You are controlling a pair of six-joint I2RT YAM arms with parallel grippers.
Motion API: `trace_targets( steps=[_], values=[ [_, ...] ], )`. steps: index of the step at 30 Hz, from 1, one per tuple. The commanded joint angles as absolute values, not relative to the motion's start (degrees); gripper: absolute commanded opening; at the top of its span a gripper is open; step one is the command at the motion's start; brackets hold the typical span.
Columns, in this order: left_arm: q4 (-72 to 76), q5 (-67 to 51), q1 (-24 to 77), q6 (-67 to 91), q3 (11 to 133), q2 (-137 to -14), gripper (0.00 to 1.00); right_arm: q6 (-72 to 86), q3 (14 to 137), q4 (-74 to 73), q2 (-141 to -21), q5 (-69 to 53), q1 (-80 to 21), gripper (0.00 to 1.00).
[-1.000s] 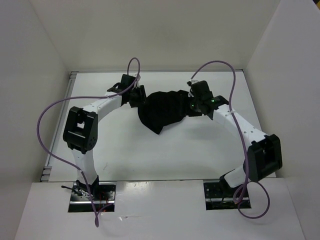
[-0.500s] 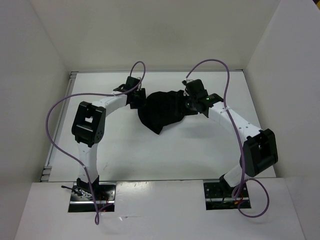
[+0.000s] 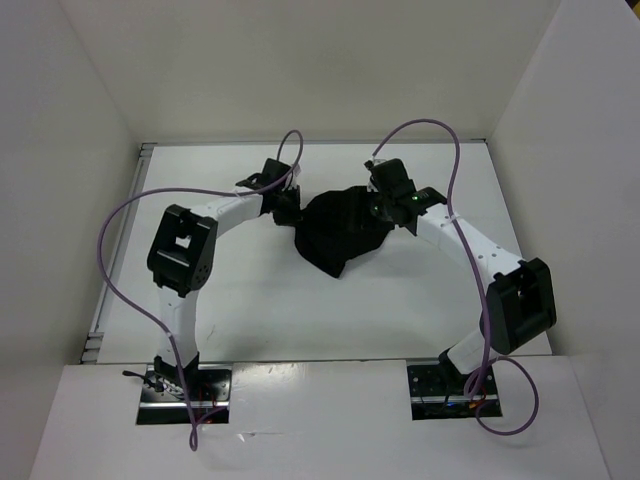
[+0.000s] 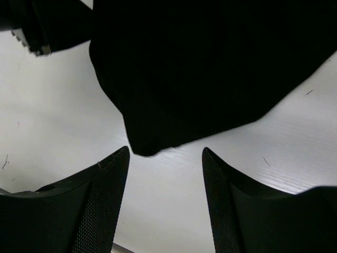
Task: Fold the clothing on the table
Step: Flatten the skirt out
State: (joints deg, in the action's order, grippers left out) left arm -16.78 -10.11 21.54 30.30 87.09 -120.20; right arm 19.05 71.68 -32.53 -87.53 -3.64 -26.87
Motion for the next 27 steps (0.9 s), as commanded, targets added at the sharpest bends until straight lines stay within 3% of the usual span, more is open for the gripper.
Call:
trace_targets(
  steps=[1,6,13,20,22,27],
  values=[
    [-18.45,-18.11,24.78,30.32,86.48,-111.02,0.0,20.04,72.69,-30.76,-86.04,-4.3,-27.69,0.63],
    [-20.29,-16.88,25.58,32.43,82.44,-104.6,0.0,23.02,69.0,-30.76,-89.46,-5.63,-28.21,0.63],
    [-20.92,-17.93,25.58,32.43,80.24,-104.59,0.0,26.02,68.47,-33.57,-96.4,-5.63,-28.21,0.63],
    [-21.44,-17.93,25.58,32.43,80.24,-105.73,0.0,25.4,68.99,-33.57,-102.56,-13.89,-29.61,0.63],
    [-21.45,-17.93,25.58,31.91,80.24,-106.35,0.01,25.4,68.99,-32.52,-103.62,-13.89,-30.84,0.6],
    [-21.97,-17.31,25.58,31.9,80.77,-106.87,0.02,24.35,69.52,-32.52,-107.4,-17.04,-30.85,0.32]
  ],
)
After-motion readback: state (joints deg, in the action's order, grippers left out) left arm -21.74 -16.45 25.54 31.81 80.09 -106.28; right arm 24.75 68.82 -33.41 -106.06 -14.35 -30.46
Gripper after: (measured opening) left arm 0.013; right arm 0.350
